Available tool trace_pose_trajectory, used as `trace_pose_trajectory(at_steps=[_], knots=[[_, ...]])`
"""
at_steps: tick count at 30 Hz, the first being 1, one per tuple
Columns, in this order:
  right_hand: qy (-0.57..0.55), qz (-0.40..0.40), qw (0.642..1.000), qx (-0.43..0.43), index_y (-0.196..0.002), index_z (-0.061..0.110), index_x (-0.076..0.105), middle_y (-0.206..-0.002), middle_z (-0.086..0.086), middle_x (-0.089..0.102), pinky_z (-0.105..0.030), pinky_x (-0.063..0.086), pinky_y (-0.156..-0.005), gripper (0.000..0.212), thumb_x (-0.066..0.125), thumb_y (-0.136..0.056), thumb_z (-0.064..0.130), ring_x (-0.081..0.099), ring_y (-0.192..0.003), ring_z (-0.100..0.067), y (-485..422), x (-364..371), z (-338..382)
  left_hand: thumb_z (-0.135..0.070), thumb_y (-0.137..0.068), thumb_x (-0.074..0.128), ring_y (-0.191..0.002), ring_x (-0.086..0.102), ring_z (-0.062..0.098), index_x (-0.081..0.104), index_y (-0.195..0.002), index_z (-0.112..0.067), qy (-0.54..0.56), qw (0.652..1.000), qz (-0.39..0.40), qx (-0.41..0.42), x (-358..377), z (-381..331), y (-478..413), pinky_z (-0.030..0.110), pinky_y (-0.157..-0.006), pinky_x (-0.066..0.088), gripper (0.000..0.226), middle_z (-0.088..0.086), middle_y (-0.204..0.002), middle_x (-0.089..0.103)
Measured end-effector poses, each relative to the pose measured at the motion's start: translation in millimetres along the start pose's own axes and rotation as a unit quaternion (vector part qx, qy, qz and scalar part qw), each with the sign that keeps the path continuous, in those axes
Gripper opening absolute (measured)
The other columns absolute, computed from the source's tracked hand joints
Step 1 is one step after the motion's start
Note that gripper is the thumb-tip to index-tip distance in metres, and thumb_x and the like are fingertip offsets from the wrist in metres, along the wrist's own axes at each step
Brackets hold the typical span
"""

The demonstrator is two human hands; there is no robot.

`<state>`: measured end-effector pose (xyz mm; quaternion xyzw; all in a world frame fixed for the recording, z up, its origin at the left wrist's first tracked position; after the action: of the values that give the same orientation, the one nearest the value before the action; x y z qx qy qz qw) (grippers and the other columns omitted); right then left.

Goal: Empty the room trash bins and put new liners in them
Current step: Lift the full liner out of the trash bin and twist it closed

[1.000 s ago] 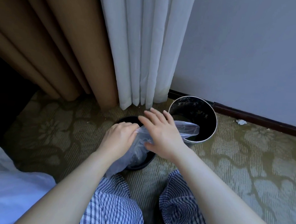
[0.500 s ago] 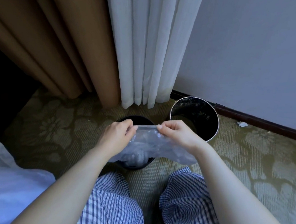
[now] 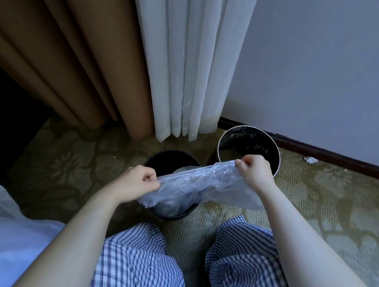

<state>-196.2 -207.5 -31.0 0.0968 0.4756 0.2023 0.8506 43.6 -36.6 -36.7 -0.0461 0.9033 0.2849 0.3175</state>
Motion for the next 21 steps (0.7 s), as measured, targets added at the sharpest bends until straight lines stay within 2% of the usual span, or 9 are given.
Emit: trace_pose_trajectory(at_steps=[2, 4, 6, 9, 12, 15, 17, 21], knots=[[0.005, -0.016, 1.000, 0.003, -0.076, -0.001, 0.063, -0.069, -0.012, 0.060, -0.033, 0.040, -0.065, 0.031, 0.056, -0.094, 0.024, 0.057, -0.073, -0.031, 0.0, -3.8, -2.5, -0.009, -0.081, 0.061, -0.055, 0.042, 0.008, 0.053, -0.060, -0.019, -0.001, 1.000, -0.017, -0.009, -4.4, 3.6, 2.2, 0.025, -0.056, 0.034, 0.024, -0.008, -0.055, 0.047], [0.011, -0.027, 1.000, 0.006, -0.075, 0.000, 0.061, -0.069, -0.011, 0.058, -0.030, 0.037, -0.063, 0.030, 0.055, -0.094, 0.023, 0.055, -0.072, -0.031, 1.4, -6.3, -4.1, -0.008, -0.082, 0.059, -0.059, 0.046, 0.011, 0.057, -0.063, -0.019, 0.025, 0.998, -0.045, -0.021, -7.7, 8.0, 3.6, 0.025, -0.059, 0.037, 0.022, -0.003, -0.058, 0.051], [0.016, -0.031, 0.999, 0.011, -0.072, 0.005, 0.059, -0.064, -0.007, 0.055, -0.029, 0.035, -0.061, 0.030, 0.054, -0.095, 0.023, 0.053, -0.069, -0.029, 2.2, -6.6, -5.5, -0.016, -0.082, 0.059, -0.061, 0.048, 0.013, 0.060, -0.063, -0.016, 0.063, 0.996, -0.043, -0.038, -9.3, 8.8, 5.7, 0.027, -0.062, 0.037, 0.019, -0.003, -0.057, 0.053], [0.022, -0.041, 0.999, 0.024, -0.070, 0.007, 0.057, -0.064, -0.007, 0.054, -0.030, 0.037, -0.060, 0.031, 0.053, -0.095, 0.025, 0.054, -0.069, -0.031, 1.3, -7.4, -8.1, -0.030, -0.068, 0.051, -0.056, 0.044, 0.014, 0.057, -0.057, -0.011, 0.141, 0.989, -0.003, -0.049, -9.5, 2.2, 9.7, 0.028, -0.060, 0.034, 0.023, -0.006, -0.047, 0.046], [0.020, -0.051, 0.998, 0.033, -0.066, 0.011, 0.054, -0.064, -0.006, 0.053, -0.031, 0.037, -0.062, 0.033, 0.053, -0.095, 0.026, 0.053, -0.071, -0.032, -0.1, -9.1, -10.3, -0.010, -0.079, 0.054, -0.050, 0.041, 0.012, 0.056, -0.059, -0.007, 0.182, 0.981, -0.012, -0.064, -11.3, 3.5, 10.3, 0.021, -0.049, 0.033, 0.020, -0.004, -0.045, 0.044], [0.022, -0.056, 0.998, 0.031, -0.064, 0.013, 0.052, -0.061, -0.004, 0.051, -0.031, 0.037, -0.062, 0.034, 0.052, -0.095, 0.026, 0.053, -0.071, -0.031, -0.5, -10.4, -9.6, 0.007, -0.082, 0.054, -0.046, 0.043, 0.010, 0.058, -0.067, -0.006, 0.143, 0.987, -0.035, -0.065, -12.8, 8.7, 11.0, 0.018, -0.048, 0.038, 0.021, 0.000, -0.049, 0.048], [0.022, -0.057, 0.998, 0.030, -0.069, 0.011, 0.056, -0.063, -0.005, 0.053, -0.031, 0.038, -0.062, 0.031, 0.052, -0.095, 0.027, 0.054, -0.072, -0.032, -0.3, -11.1, -7.5, 0.007, -0.082, 0.056, -0.047, 0.046, 0.012, 0.059, -0.069, -0.009, 0.100, 0.991, -0.065, -0.061, -14.3, 8.8, 10.2, 0.021, -0.050, 0.038, 0.020, 0.002, -0.052, 0.050], [0.026, -0.055, 0.998, 0.016, -0.072, 0.012, 0.059, -0.072, -0.008, 0.058, -0.031, 0.038, -0.064, 0.030, 0.052, -0.095, 0.030, 0.056, -0.076, -0.031, 2.0, -9.6, -0.6, -0.006, -0.088, 0.055, -0.059, 0.054, 0.015, 0.060, -0.081, -0.014, -0.013, 0.976, -0.202, -0.085, -27.1, 0.1, 7.8, 0.024, -0.051, 0.038, 0.012, 0.001, -0.062, 0.055]])
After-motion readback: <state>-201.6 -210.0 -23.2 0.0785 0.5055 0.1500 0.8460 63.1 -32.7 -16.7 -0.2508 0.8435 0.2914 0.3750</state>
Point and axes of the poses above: each hand's wrist, its own y-axis away from the middle knuckle, its own x-axis out of the palm, z = x × y, the point moved 4 cm from there along -y, towards the middle knuckle
